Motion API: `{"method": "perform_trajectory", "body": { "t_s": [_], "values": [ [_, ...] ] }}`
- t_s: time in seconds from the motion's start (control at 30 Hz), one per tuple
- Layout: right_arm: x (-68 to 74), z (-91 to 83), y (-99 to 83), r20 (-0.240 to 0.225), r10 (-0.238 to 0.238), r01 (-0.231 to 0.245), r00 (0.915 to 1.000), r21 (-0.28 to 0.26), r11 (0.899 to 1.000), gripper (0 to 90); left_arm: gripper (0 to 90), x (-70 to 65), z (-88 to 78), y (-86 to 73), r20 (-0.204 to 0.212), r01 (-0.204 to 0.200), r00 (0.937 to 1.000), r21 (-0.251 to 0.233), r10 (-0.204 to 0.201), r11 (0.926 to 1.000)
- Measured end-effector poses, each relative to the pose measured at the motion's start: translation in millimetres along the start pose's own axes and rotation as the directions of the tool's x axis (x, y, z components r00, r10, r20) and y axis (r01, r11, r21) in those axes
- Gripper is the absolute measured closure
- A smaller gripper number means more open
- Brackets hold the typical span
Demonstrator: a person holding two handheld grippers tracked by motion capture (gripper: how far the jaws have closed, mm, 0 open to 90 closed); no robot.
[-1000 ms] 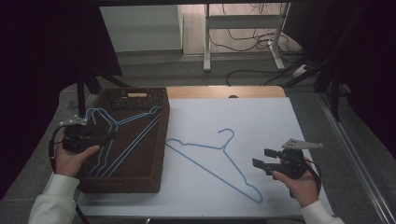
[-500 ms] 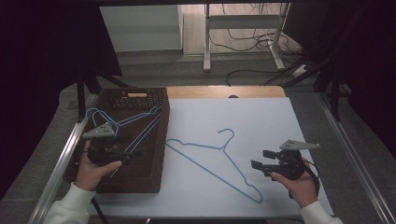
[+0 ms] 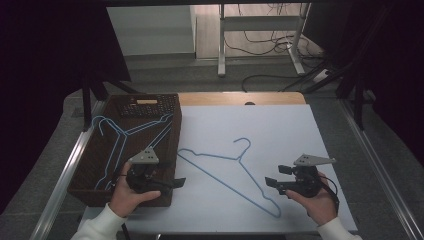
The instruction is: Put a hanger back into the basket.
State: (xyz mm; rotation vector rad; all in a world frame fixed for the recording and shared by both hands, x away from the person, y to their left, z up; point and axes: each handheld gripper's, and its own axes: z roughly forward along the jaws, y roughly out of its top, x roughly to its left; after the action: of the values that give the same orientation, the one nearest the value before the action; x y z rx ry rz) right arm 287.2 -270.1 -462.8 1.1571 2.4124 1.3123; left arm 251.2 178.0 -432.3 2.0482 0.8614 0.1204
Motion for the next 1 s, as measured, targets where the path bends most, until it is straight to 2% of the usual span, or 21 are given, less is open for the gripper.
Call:
{"method": "perform_trajectory", "body": {
  "t_s": [0.37,0.53,0.73,0.77,0.9,1.0],
  "values": [
    [5.5,0.4,2.5,0.001,-0.006,0.006,1.0000,-0.007,1.000,26.0,18.8,-3.3,-0.2,-0.1,-0.002,0.003,1.0000,-0.009,-0.003,1.0000],
    [11.6,8.4,1.9,-0.003,-0.016,0.016,0.9999,0.039,0.999,24.6,19.0,-4.0,1.6,-1.1,-0.009,0.001,1.0000,0.000,-0.001,1.0000],
    [23.2,19.4,-0.2,-0.033,-0.039,0.042,0.9987,0.102,0.994,29.8,19.0,-4.3,4.3,-2.0,-0.006,0.001,1.0000,0.009,-0.001,1.0000],
    [24.9,21.9,-0.8,-0.033,-0.038,0.041,0.9988,0.110,0.993,31.8,19.0,-4.1,4.3,-2.1,-0.006,-0.001,1.0000,0.009,0.001,1.0000],
    [35.3,34.3,-2.0,-0.052,-0.037,0.045,0.9980,0.159,0.986,57.8,19.1,-4.4,3.8,-2.2,-0.008,-0.003,1.0000,0.007,0.003,1.0000],
    [46.9,50.9,-2.8,-0.053,-0.046,0.057,0.9975,0.215,0.975,74.3,19.1,-5.3,4.2,-2.2,-0.006,-0.004,1.0000,0.007,0.004,1.0000]
  ]
}}
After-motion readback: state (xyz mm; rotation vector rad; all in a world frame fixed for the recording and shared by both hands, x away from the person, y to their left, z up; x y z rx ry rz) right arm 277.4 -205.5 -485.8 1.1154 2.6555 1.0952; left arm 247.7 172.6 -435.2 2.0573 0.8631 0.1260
